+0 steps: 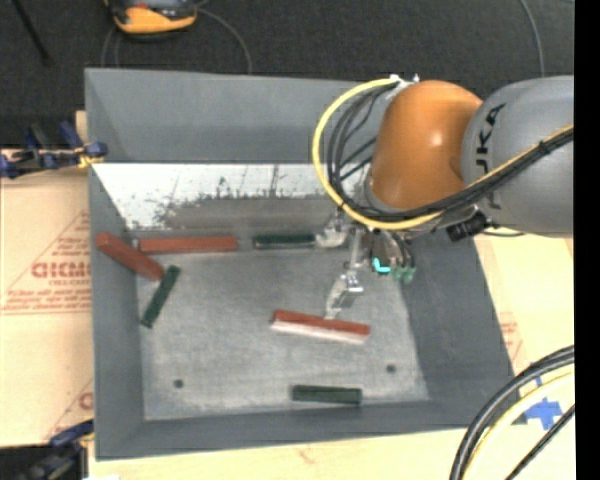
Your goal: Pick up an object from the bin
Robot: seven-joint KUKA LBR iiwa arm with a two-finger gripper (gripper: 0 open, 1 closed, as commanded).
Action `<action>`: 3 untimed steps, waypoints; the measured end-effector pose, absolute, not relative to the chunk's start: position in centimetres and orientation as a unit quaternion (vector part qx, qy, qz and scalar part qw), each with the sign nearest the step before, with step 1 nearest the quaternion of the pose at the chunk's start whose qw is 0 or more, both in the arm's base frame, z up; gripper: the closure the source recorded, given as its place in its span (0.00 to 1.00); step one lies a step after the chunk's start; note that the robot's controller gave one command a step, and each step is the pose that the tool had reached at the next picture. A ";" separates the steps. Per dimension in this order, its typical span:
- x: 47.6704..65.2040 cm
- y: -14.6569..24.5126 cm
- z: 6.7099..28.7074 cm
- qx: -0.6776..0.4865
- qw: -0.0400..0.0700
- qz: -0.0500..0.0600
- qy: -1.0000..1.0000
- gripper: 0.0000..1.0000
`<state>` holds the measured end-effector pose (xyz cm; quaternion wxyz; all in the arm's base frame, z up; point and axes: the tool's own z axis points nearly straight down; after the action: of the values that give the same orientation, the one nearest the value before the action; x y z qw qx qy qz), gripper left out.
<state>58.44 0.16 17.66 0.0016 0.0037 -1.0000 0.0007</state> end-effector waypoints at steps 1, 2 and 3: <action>58.6 0.2 18.0 0.004 -0.002 0.001 -1.000 0.00; 58.8 1.4 8.9 -0.006 -0.002 -0.003 -1.000 1.00; 59.3 1.4 9.1 -0.006 -0.014 -0.003 -1.000 0.00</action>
Offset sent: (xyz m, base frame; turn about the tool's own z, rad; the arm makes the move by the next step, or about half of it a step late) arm -0.0032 0.0101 -0.1022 0.0228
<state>59.29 1.37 9.14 -0.0139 -0.0060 -0.9999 -0.0032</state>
